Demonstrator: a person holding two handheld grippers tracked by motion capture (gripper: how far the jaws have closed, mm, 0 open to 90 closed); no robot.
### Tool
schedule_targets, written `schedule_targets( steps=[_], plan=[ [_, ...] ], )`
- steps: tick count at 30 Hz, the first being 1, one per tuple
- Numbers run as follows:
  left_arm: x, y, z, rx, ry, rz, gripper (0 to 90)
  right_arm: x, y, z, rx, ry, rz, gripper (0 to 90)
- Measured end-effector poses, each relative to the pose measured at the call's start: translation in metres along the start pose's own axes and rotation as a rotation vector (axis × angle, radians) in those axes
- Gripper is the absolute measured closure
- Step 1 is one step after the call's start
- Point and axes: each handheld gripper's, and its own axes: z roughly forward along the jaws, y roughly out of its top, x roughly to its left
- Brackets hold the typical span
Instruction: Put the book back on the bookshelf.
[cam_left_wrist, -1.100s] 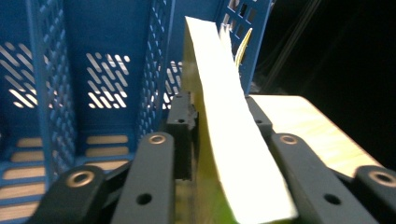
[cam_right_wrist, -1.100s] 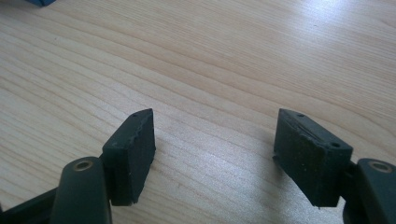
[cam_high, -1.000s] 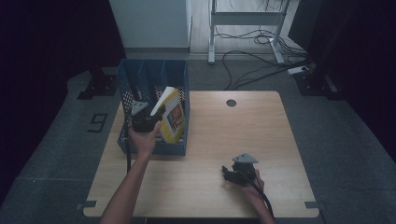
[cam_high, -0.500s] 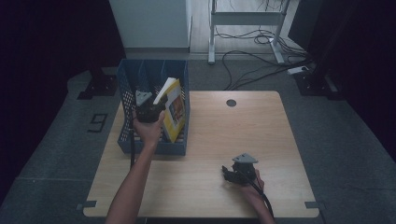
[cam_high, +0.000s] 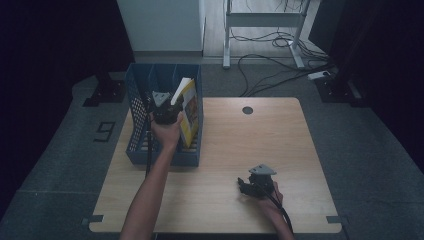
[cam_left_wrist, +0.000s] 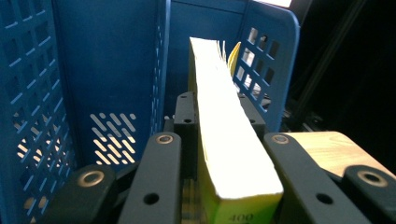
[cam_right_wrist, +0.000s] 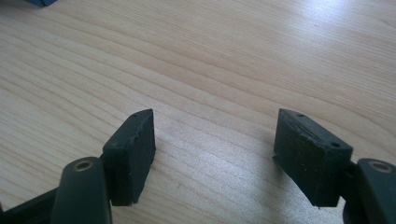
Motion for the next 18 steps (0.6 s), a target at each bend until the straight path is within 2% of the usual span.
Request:
schedule_targets(
  steps=[7,18],
  plan=[
    [-0.002,0.004,0.012,0.001,0.016,-0.005,75.4,0.000,0.000,0.000,-0.001,-0.001,0.000,28.9],
    [-0.006,0.005,0.021,-0.052,0.063,0.000,75.4,0.000,0.000,0.000,-0.001,0.000,0.000,28.8]
  ],
)
